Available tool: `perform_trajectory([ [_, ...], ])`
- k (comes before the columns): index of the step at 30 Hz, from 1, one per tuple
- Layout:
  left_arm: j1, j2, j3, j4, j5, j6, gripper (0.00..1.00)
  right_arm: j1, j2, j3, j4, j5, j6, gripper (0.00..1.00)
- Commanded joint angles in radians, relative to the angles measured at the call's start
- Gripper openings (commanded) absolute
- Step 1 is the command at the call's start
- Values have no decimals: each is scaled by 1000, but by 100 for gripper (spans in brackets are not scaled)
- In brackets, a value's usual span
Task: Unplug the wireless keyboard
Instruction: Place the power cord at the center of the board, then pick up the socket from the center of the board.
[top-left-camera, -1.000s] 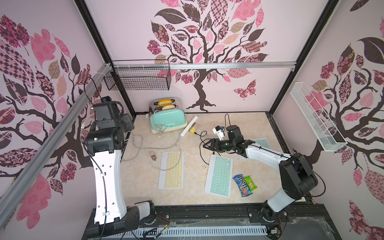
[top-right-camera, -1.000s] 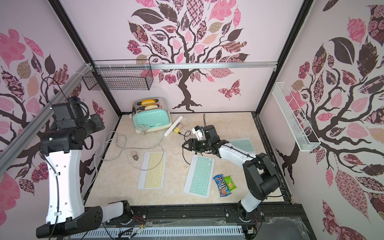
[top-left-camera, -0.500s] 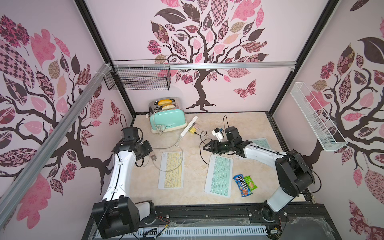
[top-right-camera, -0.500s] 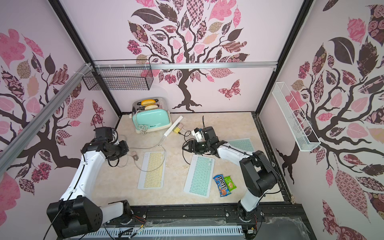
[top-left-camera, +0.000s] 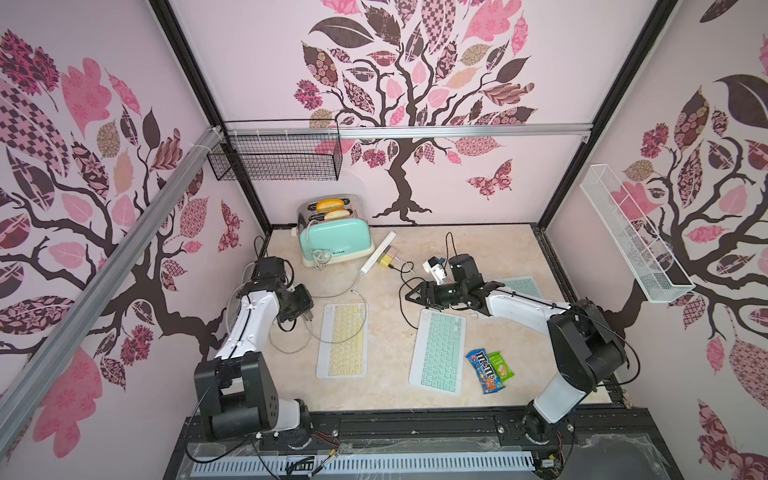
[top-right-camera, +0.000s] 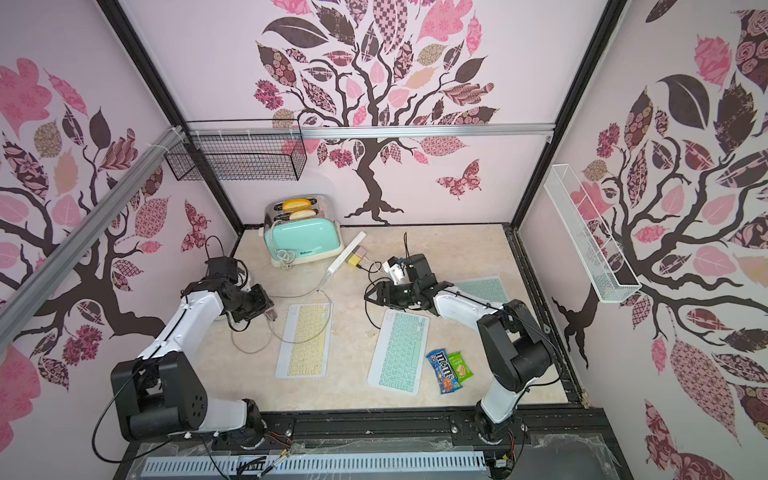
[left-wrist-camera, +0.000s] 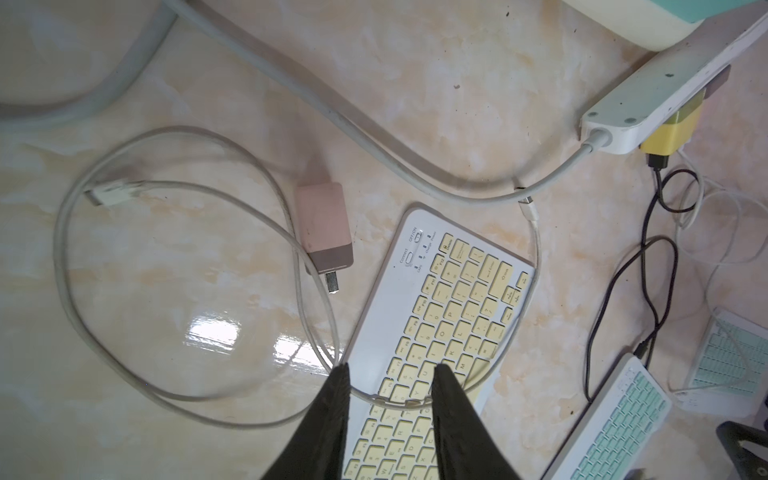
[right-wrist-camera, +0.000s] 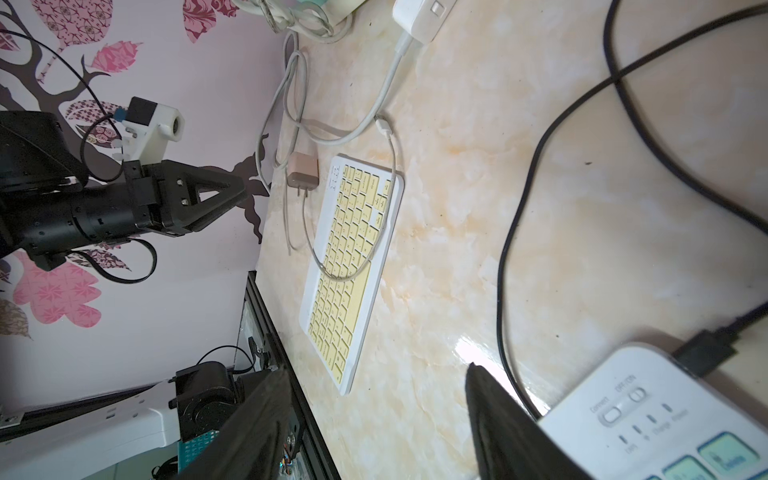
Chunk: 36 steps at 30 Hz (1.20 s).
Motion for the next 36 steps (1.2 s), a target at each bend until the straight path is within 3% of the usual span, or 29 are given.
perform_trajectory([
  [1, 2, 30, 4, -3, 24, 23, 39, 1, 21, 4, -1, 3, -16, 69],
  [9, -15, 42, 25, 32, 100, 53, 40, 1, 19, 23, -60, 53, -34, 69],
  [17, -195, 53, 89, 146, 68, 123, 45, 0, 35, 76, -188, 201, -79, 70],
  [20, -281, 120, 157, 173, 39, 186, 47, 0, 43, 88, -200, 218, -75, 70],
  [26, -446, 301, 270, 312, -140, 358, 57, 1, 41, 105, -244, 240, -90, 69],
  [32, -456, 552, 478, 262, -278, 474, 58, -1, 18, 102, -318, 255, -131, 69],
  [36, -455, 646, 519, 273, -305, 525, 60, -3, 7, 84, -329, 262, -139, 69],
])
